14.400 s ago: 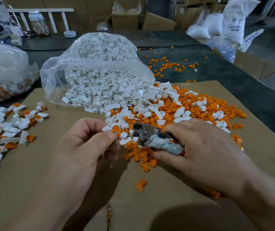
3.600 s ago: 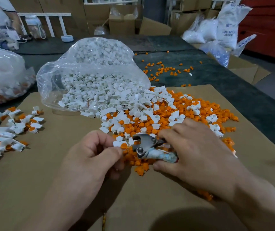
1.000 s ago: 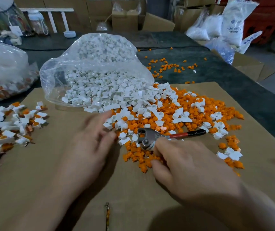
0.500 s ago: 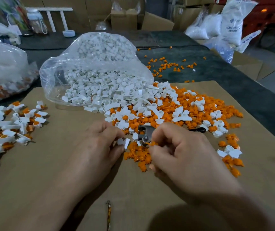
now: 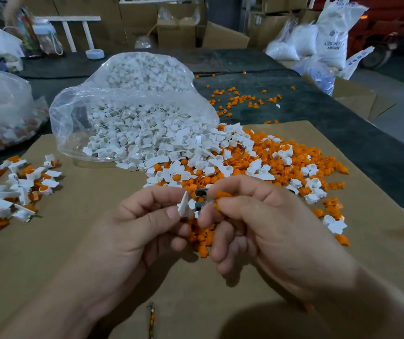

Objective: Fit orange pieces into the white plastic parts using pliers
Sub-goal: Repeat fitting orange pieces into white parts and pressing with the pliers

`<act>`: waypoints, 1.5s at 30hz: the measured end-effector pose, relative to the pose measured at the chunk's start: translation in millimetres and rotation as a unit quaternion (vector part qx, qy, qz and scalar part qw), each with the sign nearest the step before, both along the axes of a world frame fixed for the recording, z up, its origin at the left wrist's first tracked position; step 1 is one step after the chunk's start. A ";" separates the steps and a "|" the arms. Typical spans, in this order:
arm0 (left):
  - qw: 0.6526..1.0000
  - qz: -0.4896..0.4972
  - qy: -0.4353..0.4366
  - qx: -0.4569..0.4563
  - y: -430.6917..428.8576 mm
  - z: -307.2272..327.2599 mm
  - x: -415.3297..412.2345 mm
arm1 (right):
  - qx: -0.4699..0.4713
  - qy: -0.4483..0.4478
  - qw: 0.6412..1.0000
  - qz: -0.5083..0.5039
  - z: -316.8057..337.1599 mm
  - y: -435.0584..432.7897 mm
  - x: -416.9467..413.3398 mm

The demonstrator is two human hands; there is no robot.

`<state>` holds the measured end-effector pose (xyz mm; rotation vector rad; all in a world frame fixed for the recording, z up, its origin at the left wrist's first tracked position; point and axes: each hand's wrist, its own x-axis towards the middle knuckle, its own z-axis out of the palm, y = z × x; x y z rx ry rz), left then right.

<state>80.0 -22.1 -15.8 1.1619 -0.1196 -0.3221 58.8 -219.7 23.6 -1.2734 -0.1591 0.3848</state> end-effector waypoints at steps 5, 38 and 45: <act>0.997 -0.018 0.043 -0.056 -1.6 5.2 -2.2 | -0.047 -0.057 0.997 -0.001 -4.4 0.5 -1.2; 1.000 -0.004 0.001 -0.016 -9.0 2.3 -10.4 | -0.514 -0.343 0.780 -0.093 6.4 10.8 -14.3; 0.983 0.084 -0.112 0.121 -15.8 -8.1 -15.6 | -0.555 -0.373 0.735 -0.113 11.8 17.0 -17.3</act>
